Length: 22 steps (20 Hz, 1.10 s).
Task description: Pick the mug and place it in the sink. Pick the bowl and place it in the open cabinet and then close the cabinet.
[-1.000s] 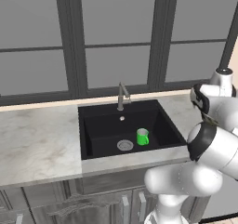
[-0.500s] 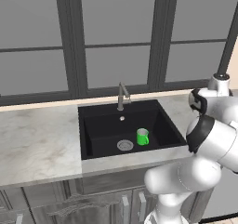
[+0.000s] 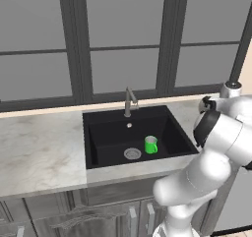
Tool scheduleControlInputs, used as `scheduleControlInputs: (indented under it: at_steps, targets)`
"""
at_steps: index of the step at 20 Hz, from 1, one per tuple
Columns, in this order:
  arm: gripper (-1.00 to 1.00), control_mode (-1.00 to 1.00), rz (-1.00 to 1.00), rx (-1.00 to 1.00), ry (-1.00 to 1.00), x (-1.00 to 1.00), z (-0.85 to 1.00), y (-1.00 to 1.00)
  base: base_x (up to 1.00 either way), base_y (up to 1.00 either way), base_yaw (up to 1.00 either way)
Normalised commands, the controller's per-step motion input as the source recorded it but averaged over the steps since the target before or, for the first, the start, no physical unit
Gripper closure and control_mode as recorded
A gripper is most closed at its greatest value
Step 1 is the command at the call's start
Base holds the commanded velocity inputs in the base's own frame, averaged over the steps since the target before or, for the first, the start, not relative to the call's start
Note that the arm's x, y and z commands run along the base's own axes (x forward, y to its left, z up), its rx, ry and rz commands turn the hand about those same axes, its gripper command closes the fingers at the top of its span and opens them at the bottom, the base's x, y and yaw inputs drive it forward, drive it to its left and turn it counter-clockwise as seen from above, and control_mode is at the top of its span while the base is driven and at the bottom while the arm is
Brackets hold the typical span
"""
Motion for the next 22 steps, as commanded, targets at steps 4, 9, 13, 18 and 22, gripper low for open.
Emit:
scheduleControlInputs:
  at_steps: [4,9,13,18,22]
  targets:
    - [-1.0,-1.0,0.0,0.0,0.03,0.25,-0.25,-0.11,0.0,0.0,0.0]
    - [-1.0,-1.0,0.0,0.0,0.03,0.25,-0.21,-0.11,0.0,0.0,0.0]
    - [-1.0,-1.0,0.0,0.0,0.03,0.27,-0.17,-0.15,0.0,0.0,0.0]
    - [-1.0,-1.0,0.0,0.0,0.03,0.19,-0.17,-0.12,0.0,0.0,0.0]
    - [-1.0,-1.0,0.0,0.0,0.05,0.0,-0.14,0.0,0.0,0.0,0.0]
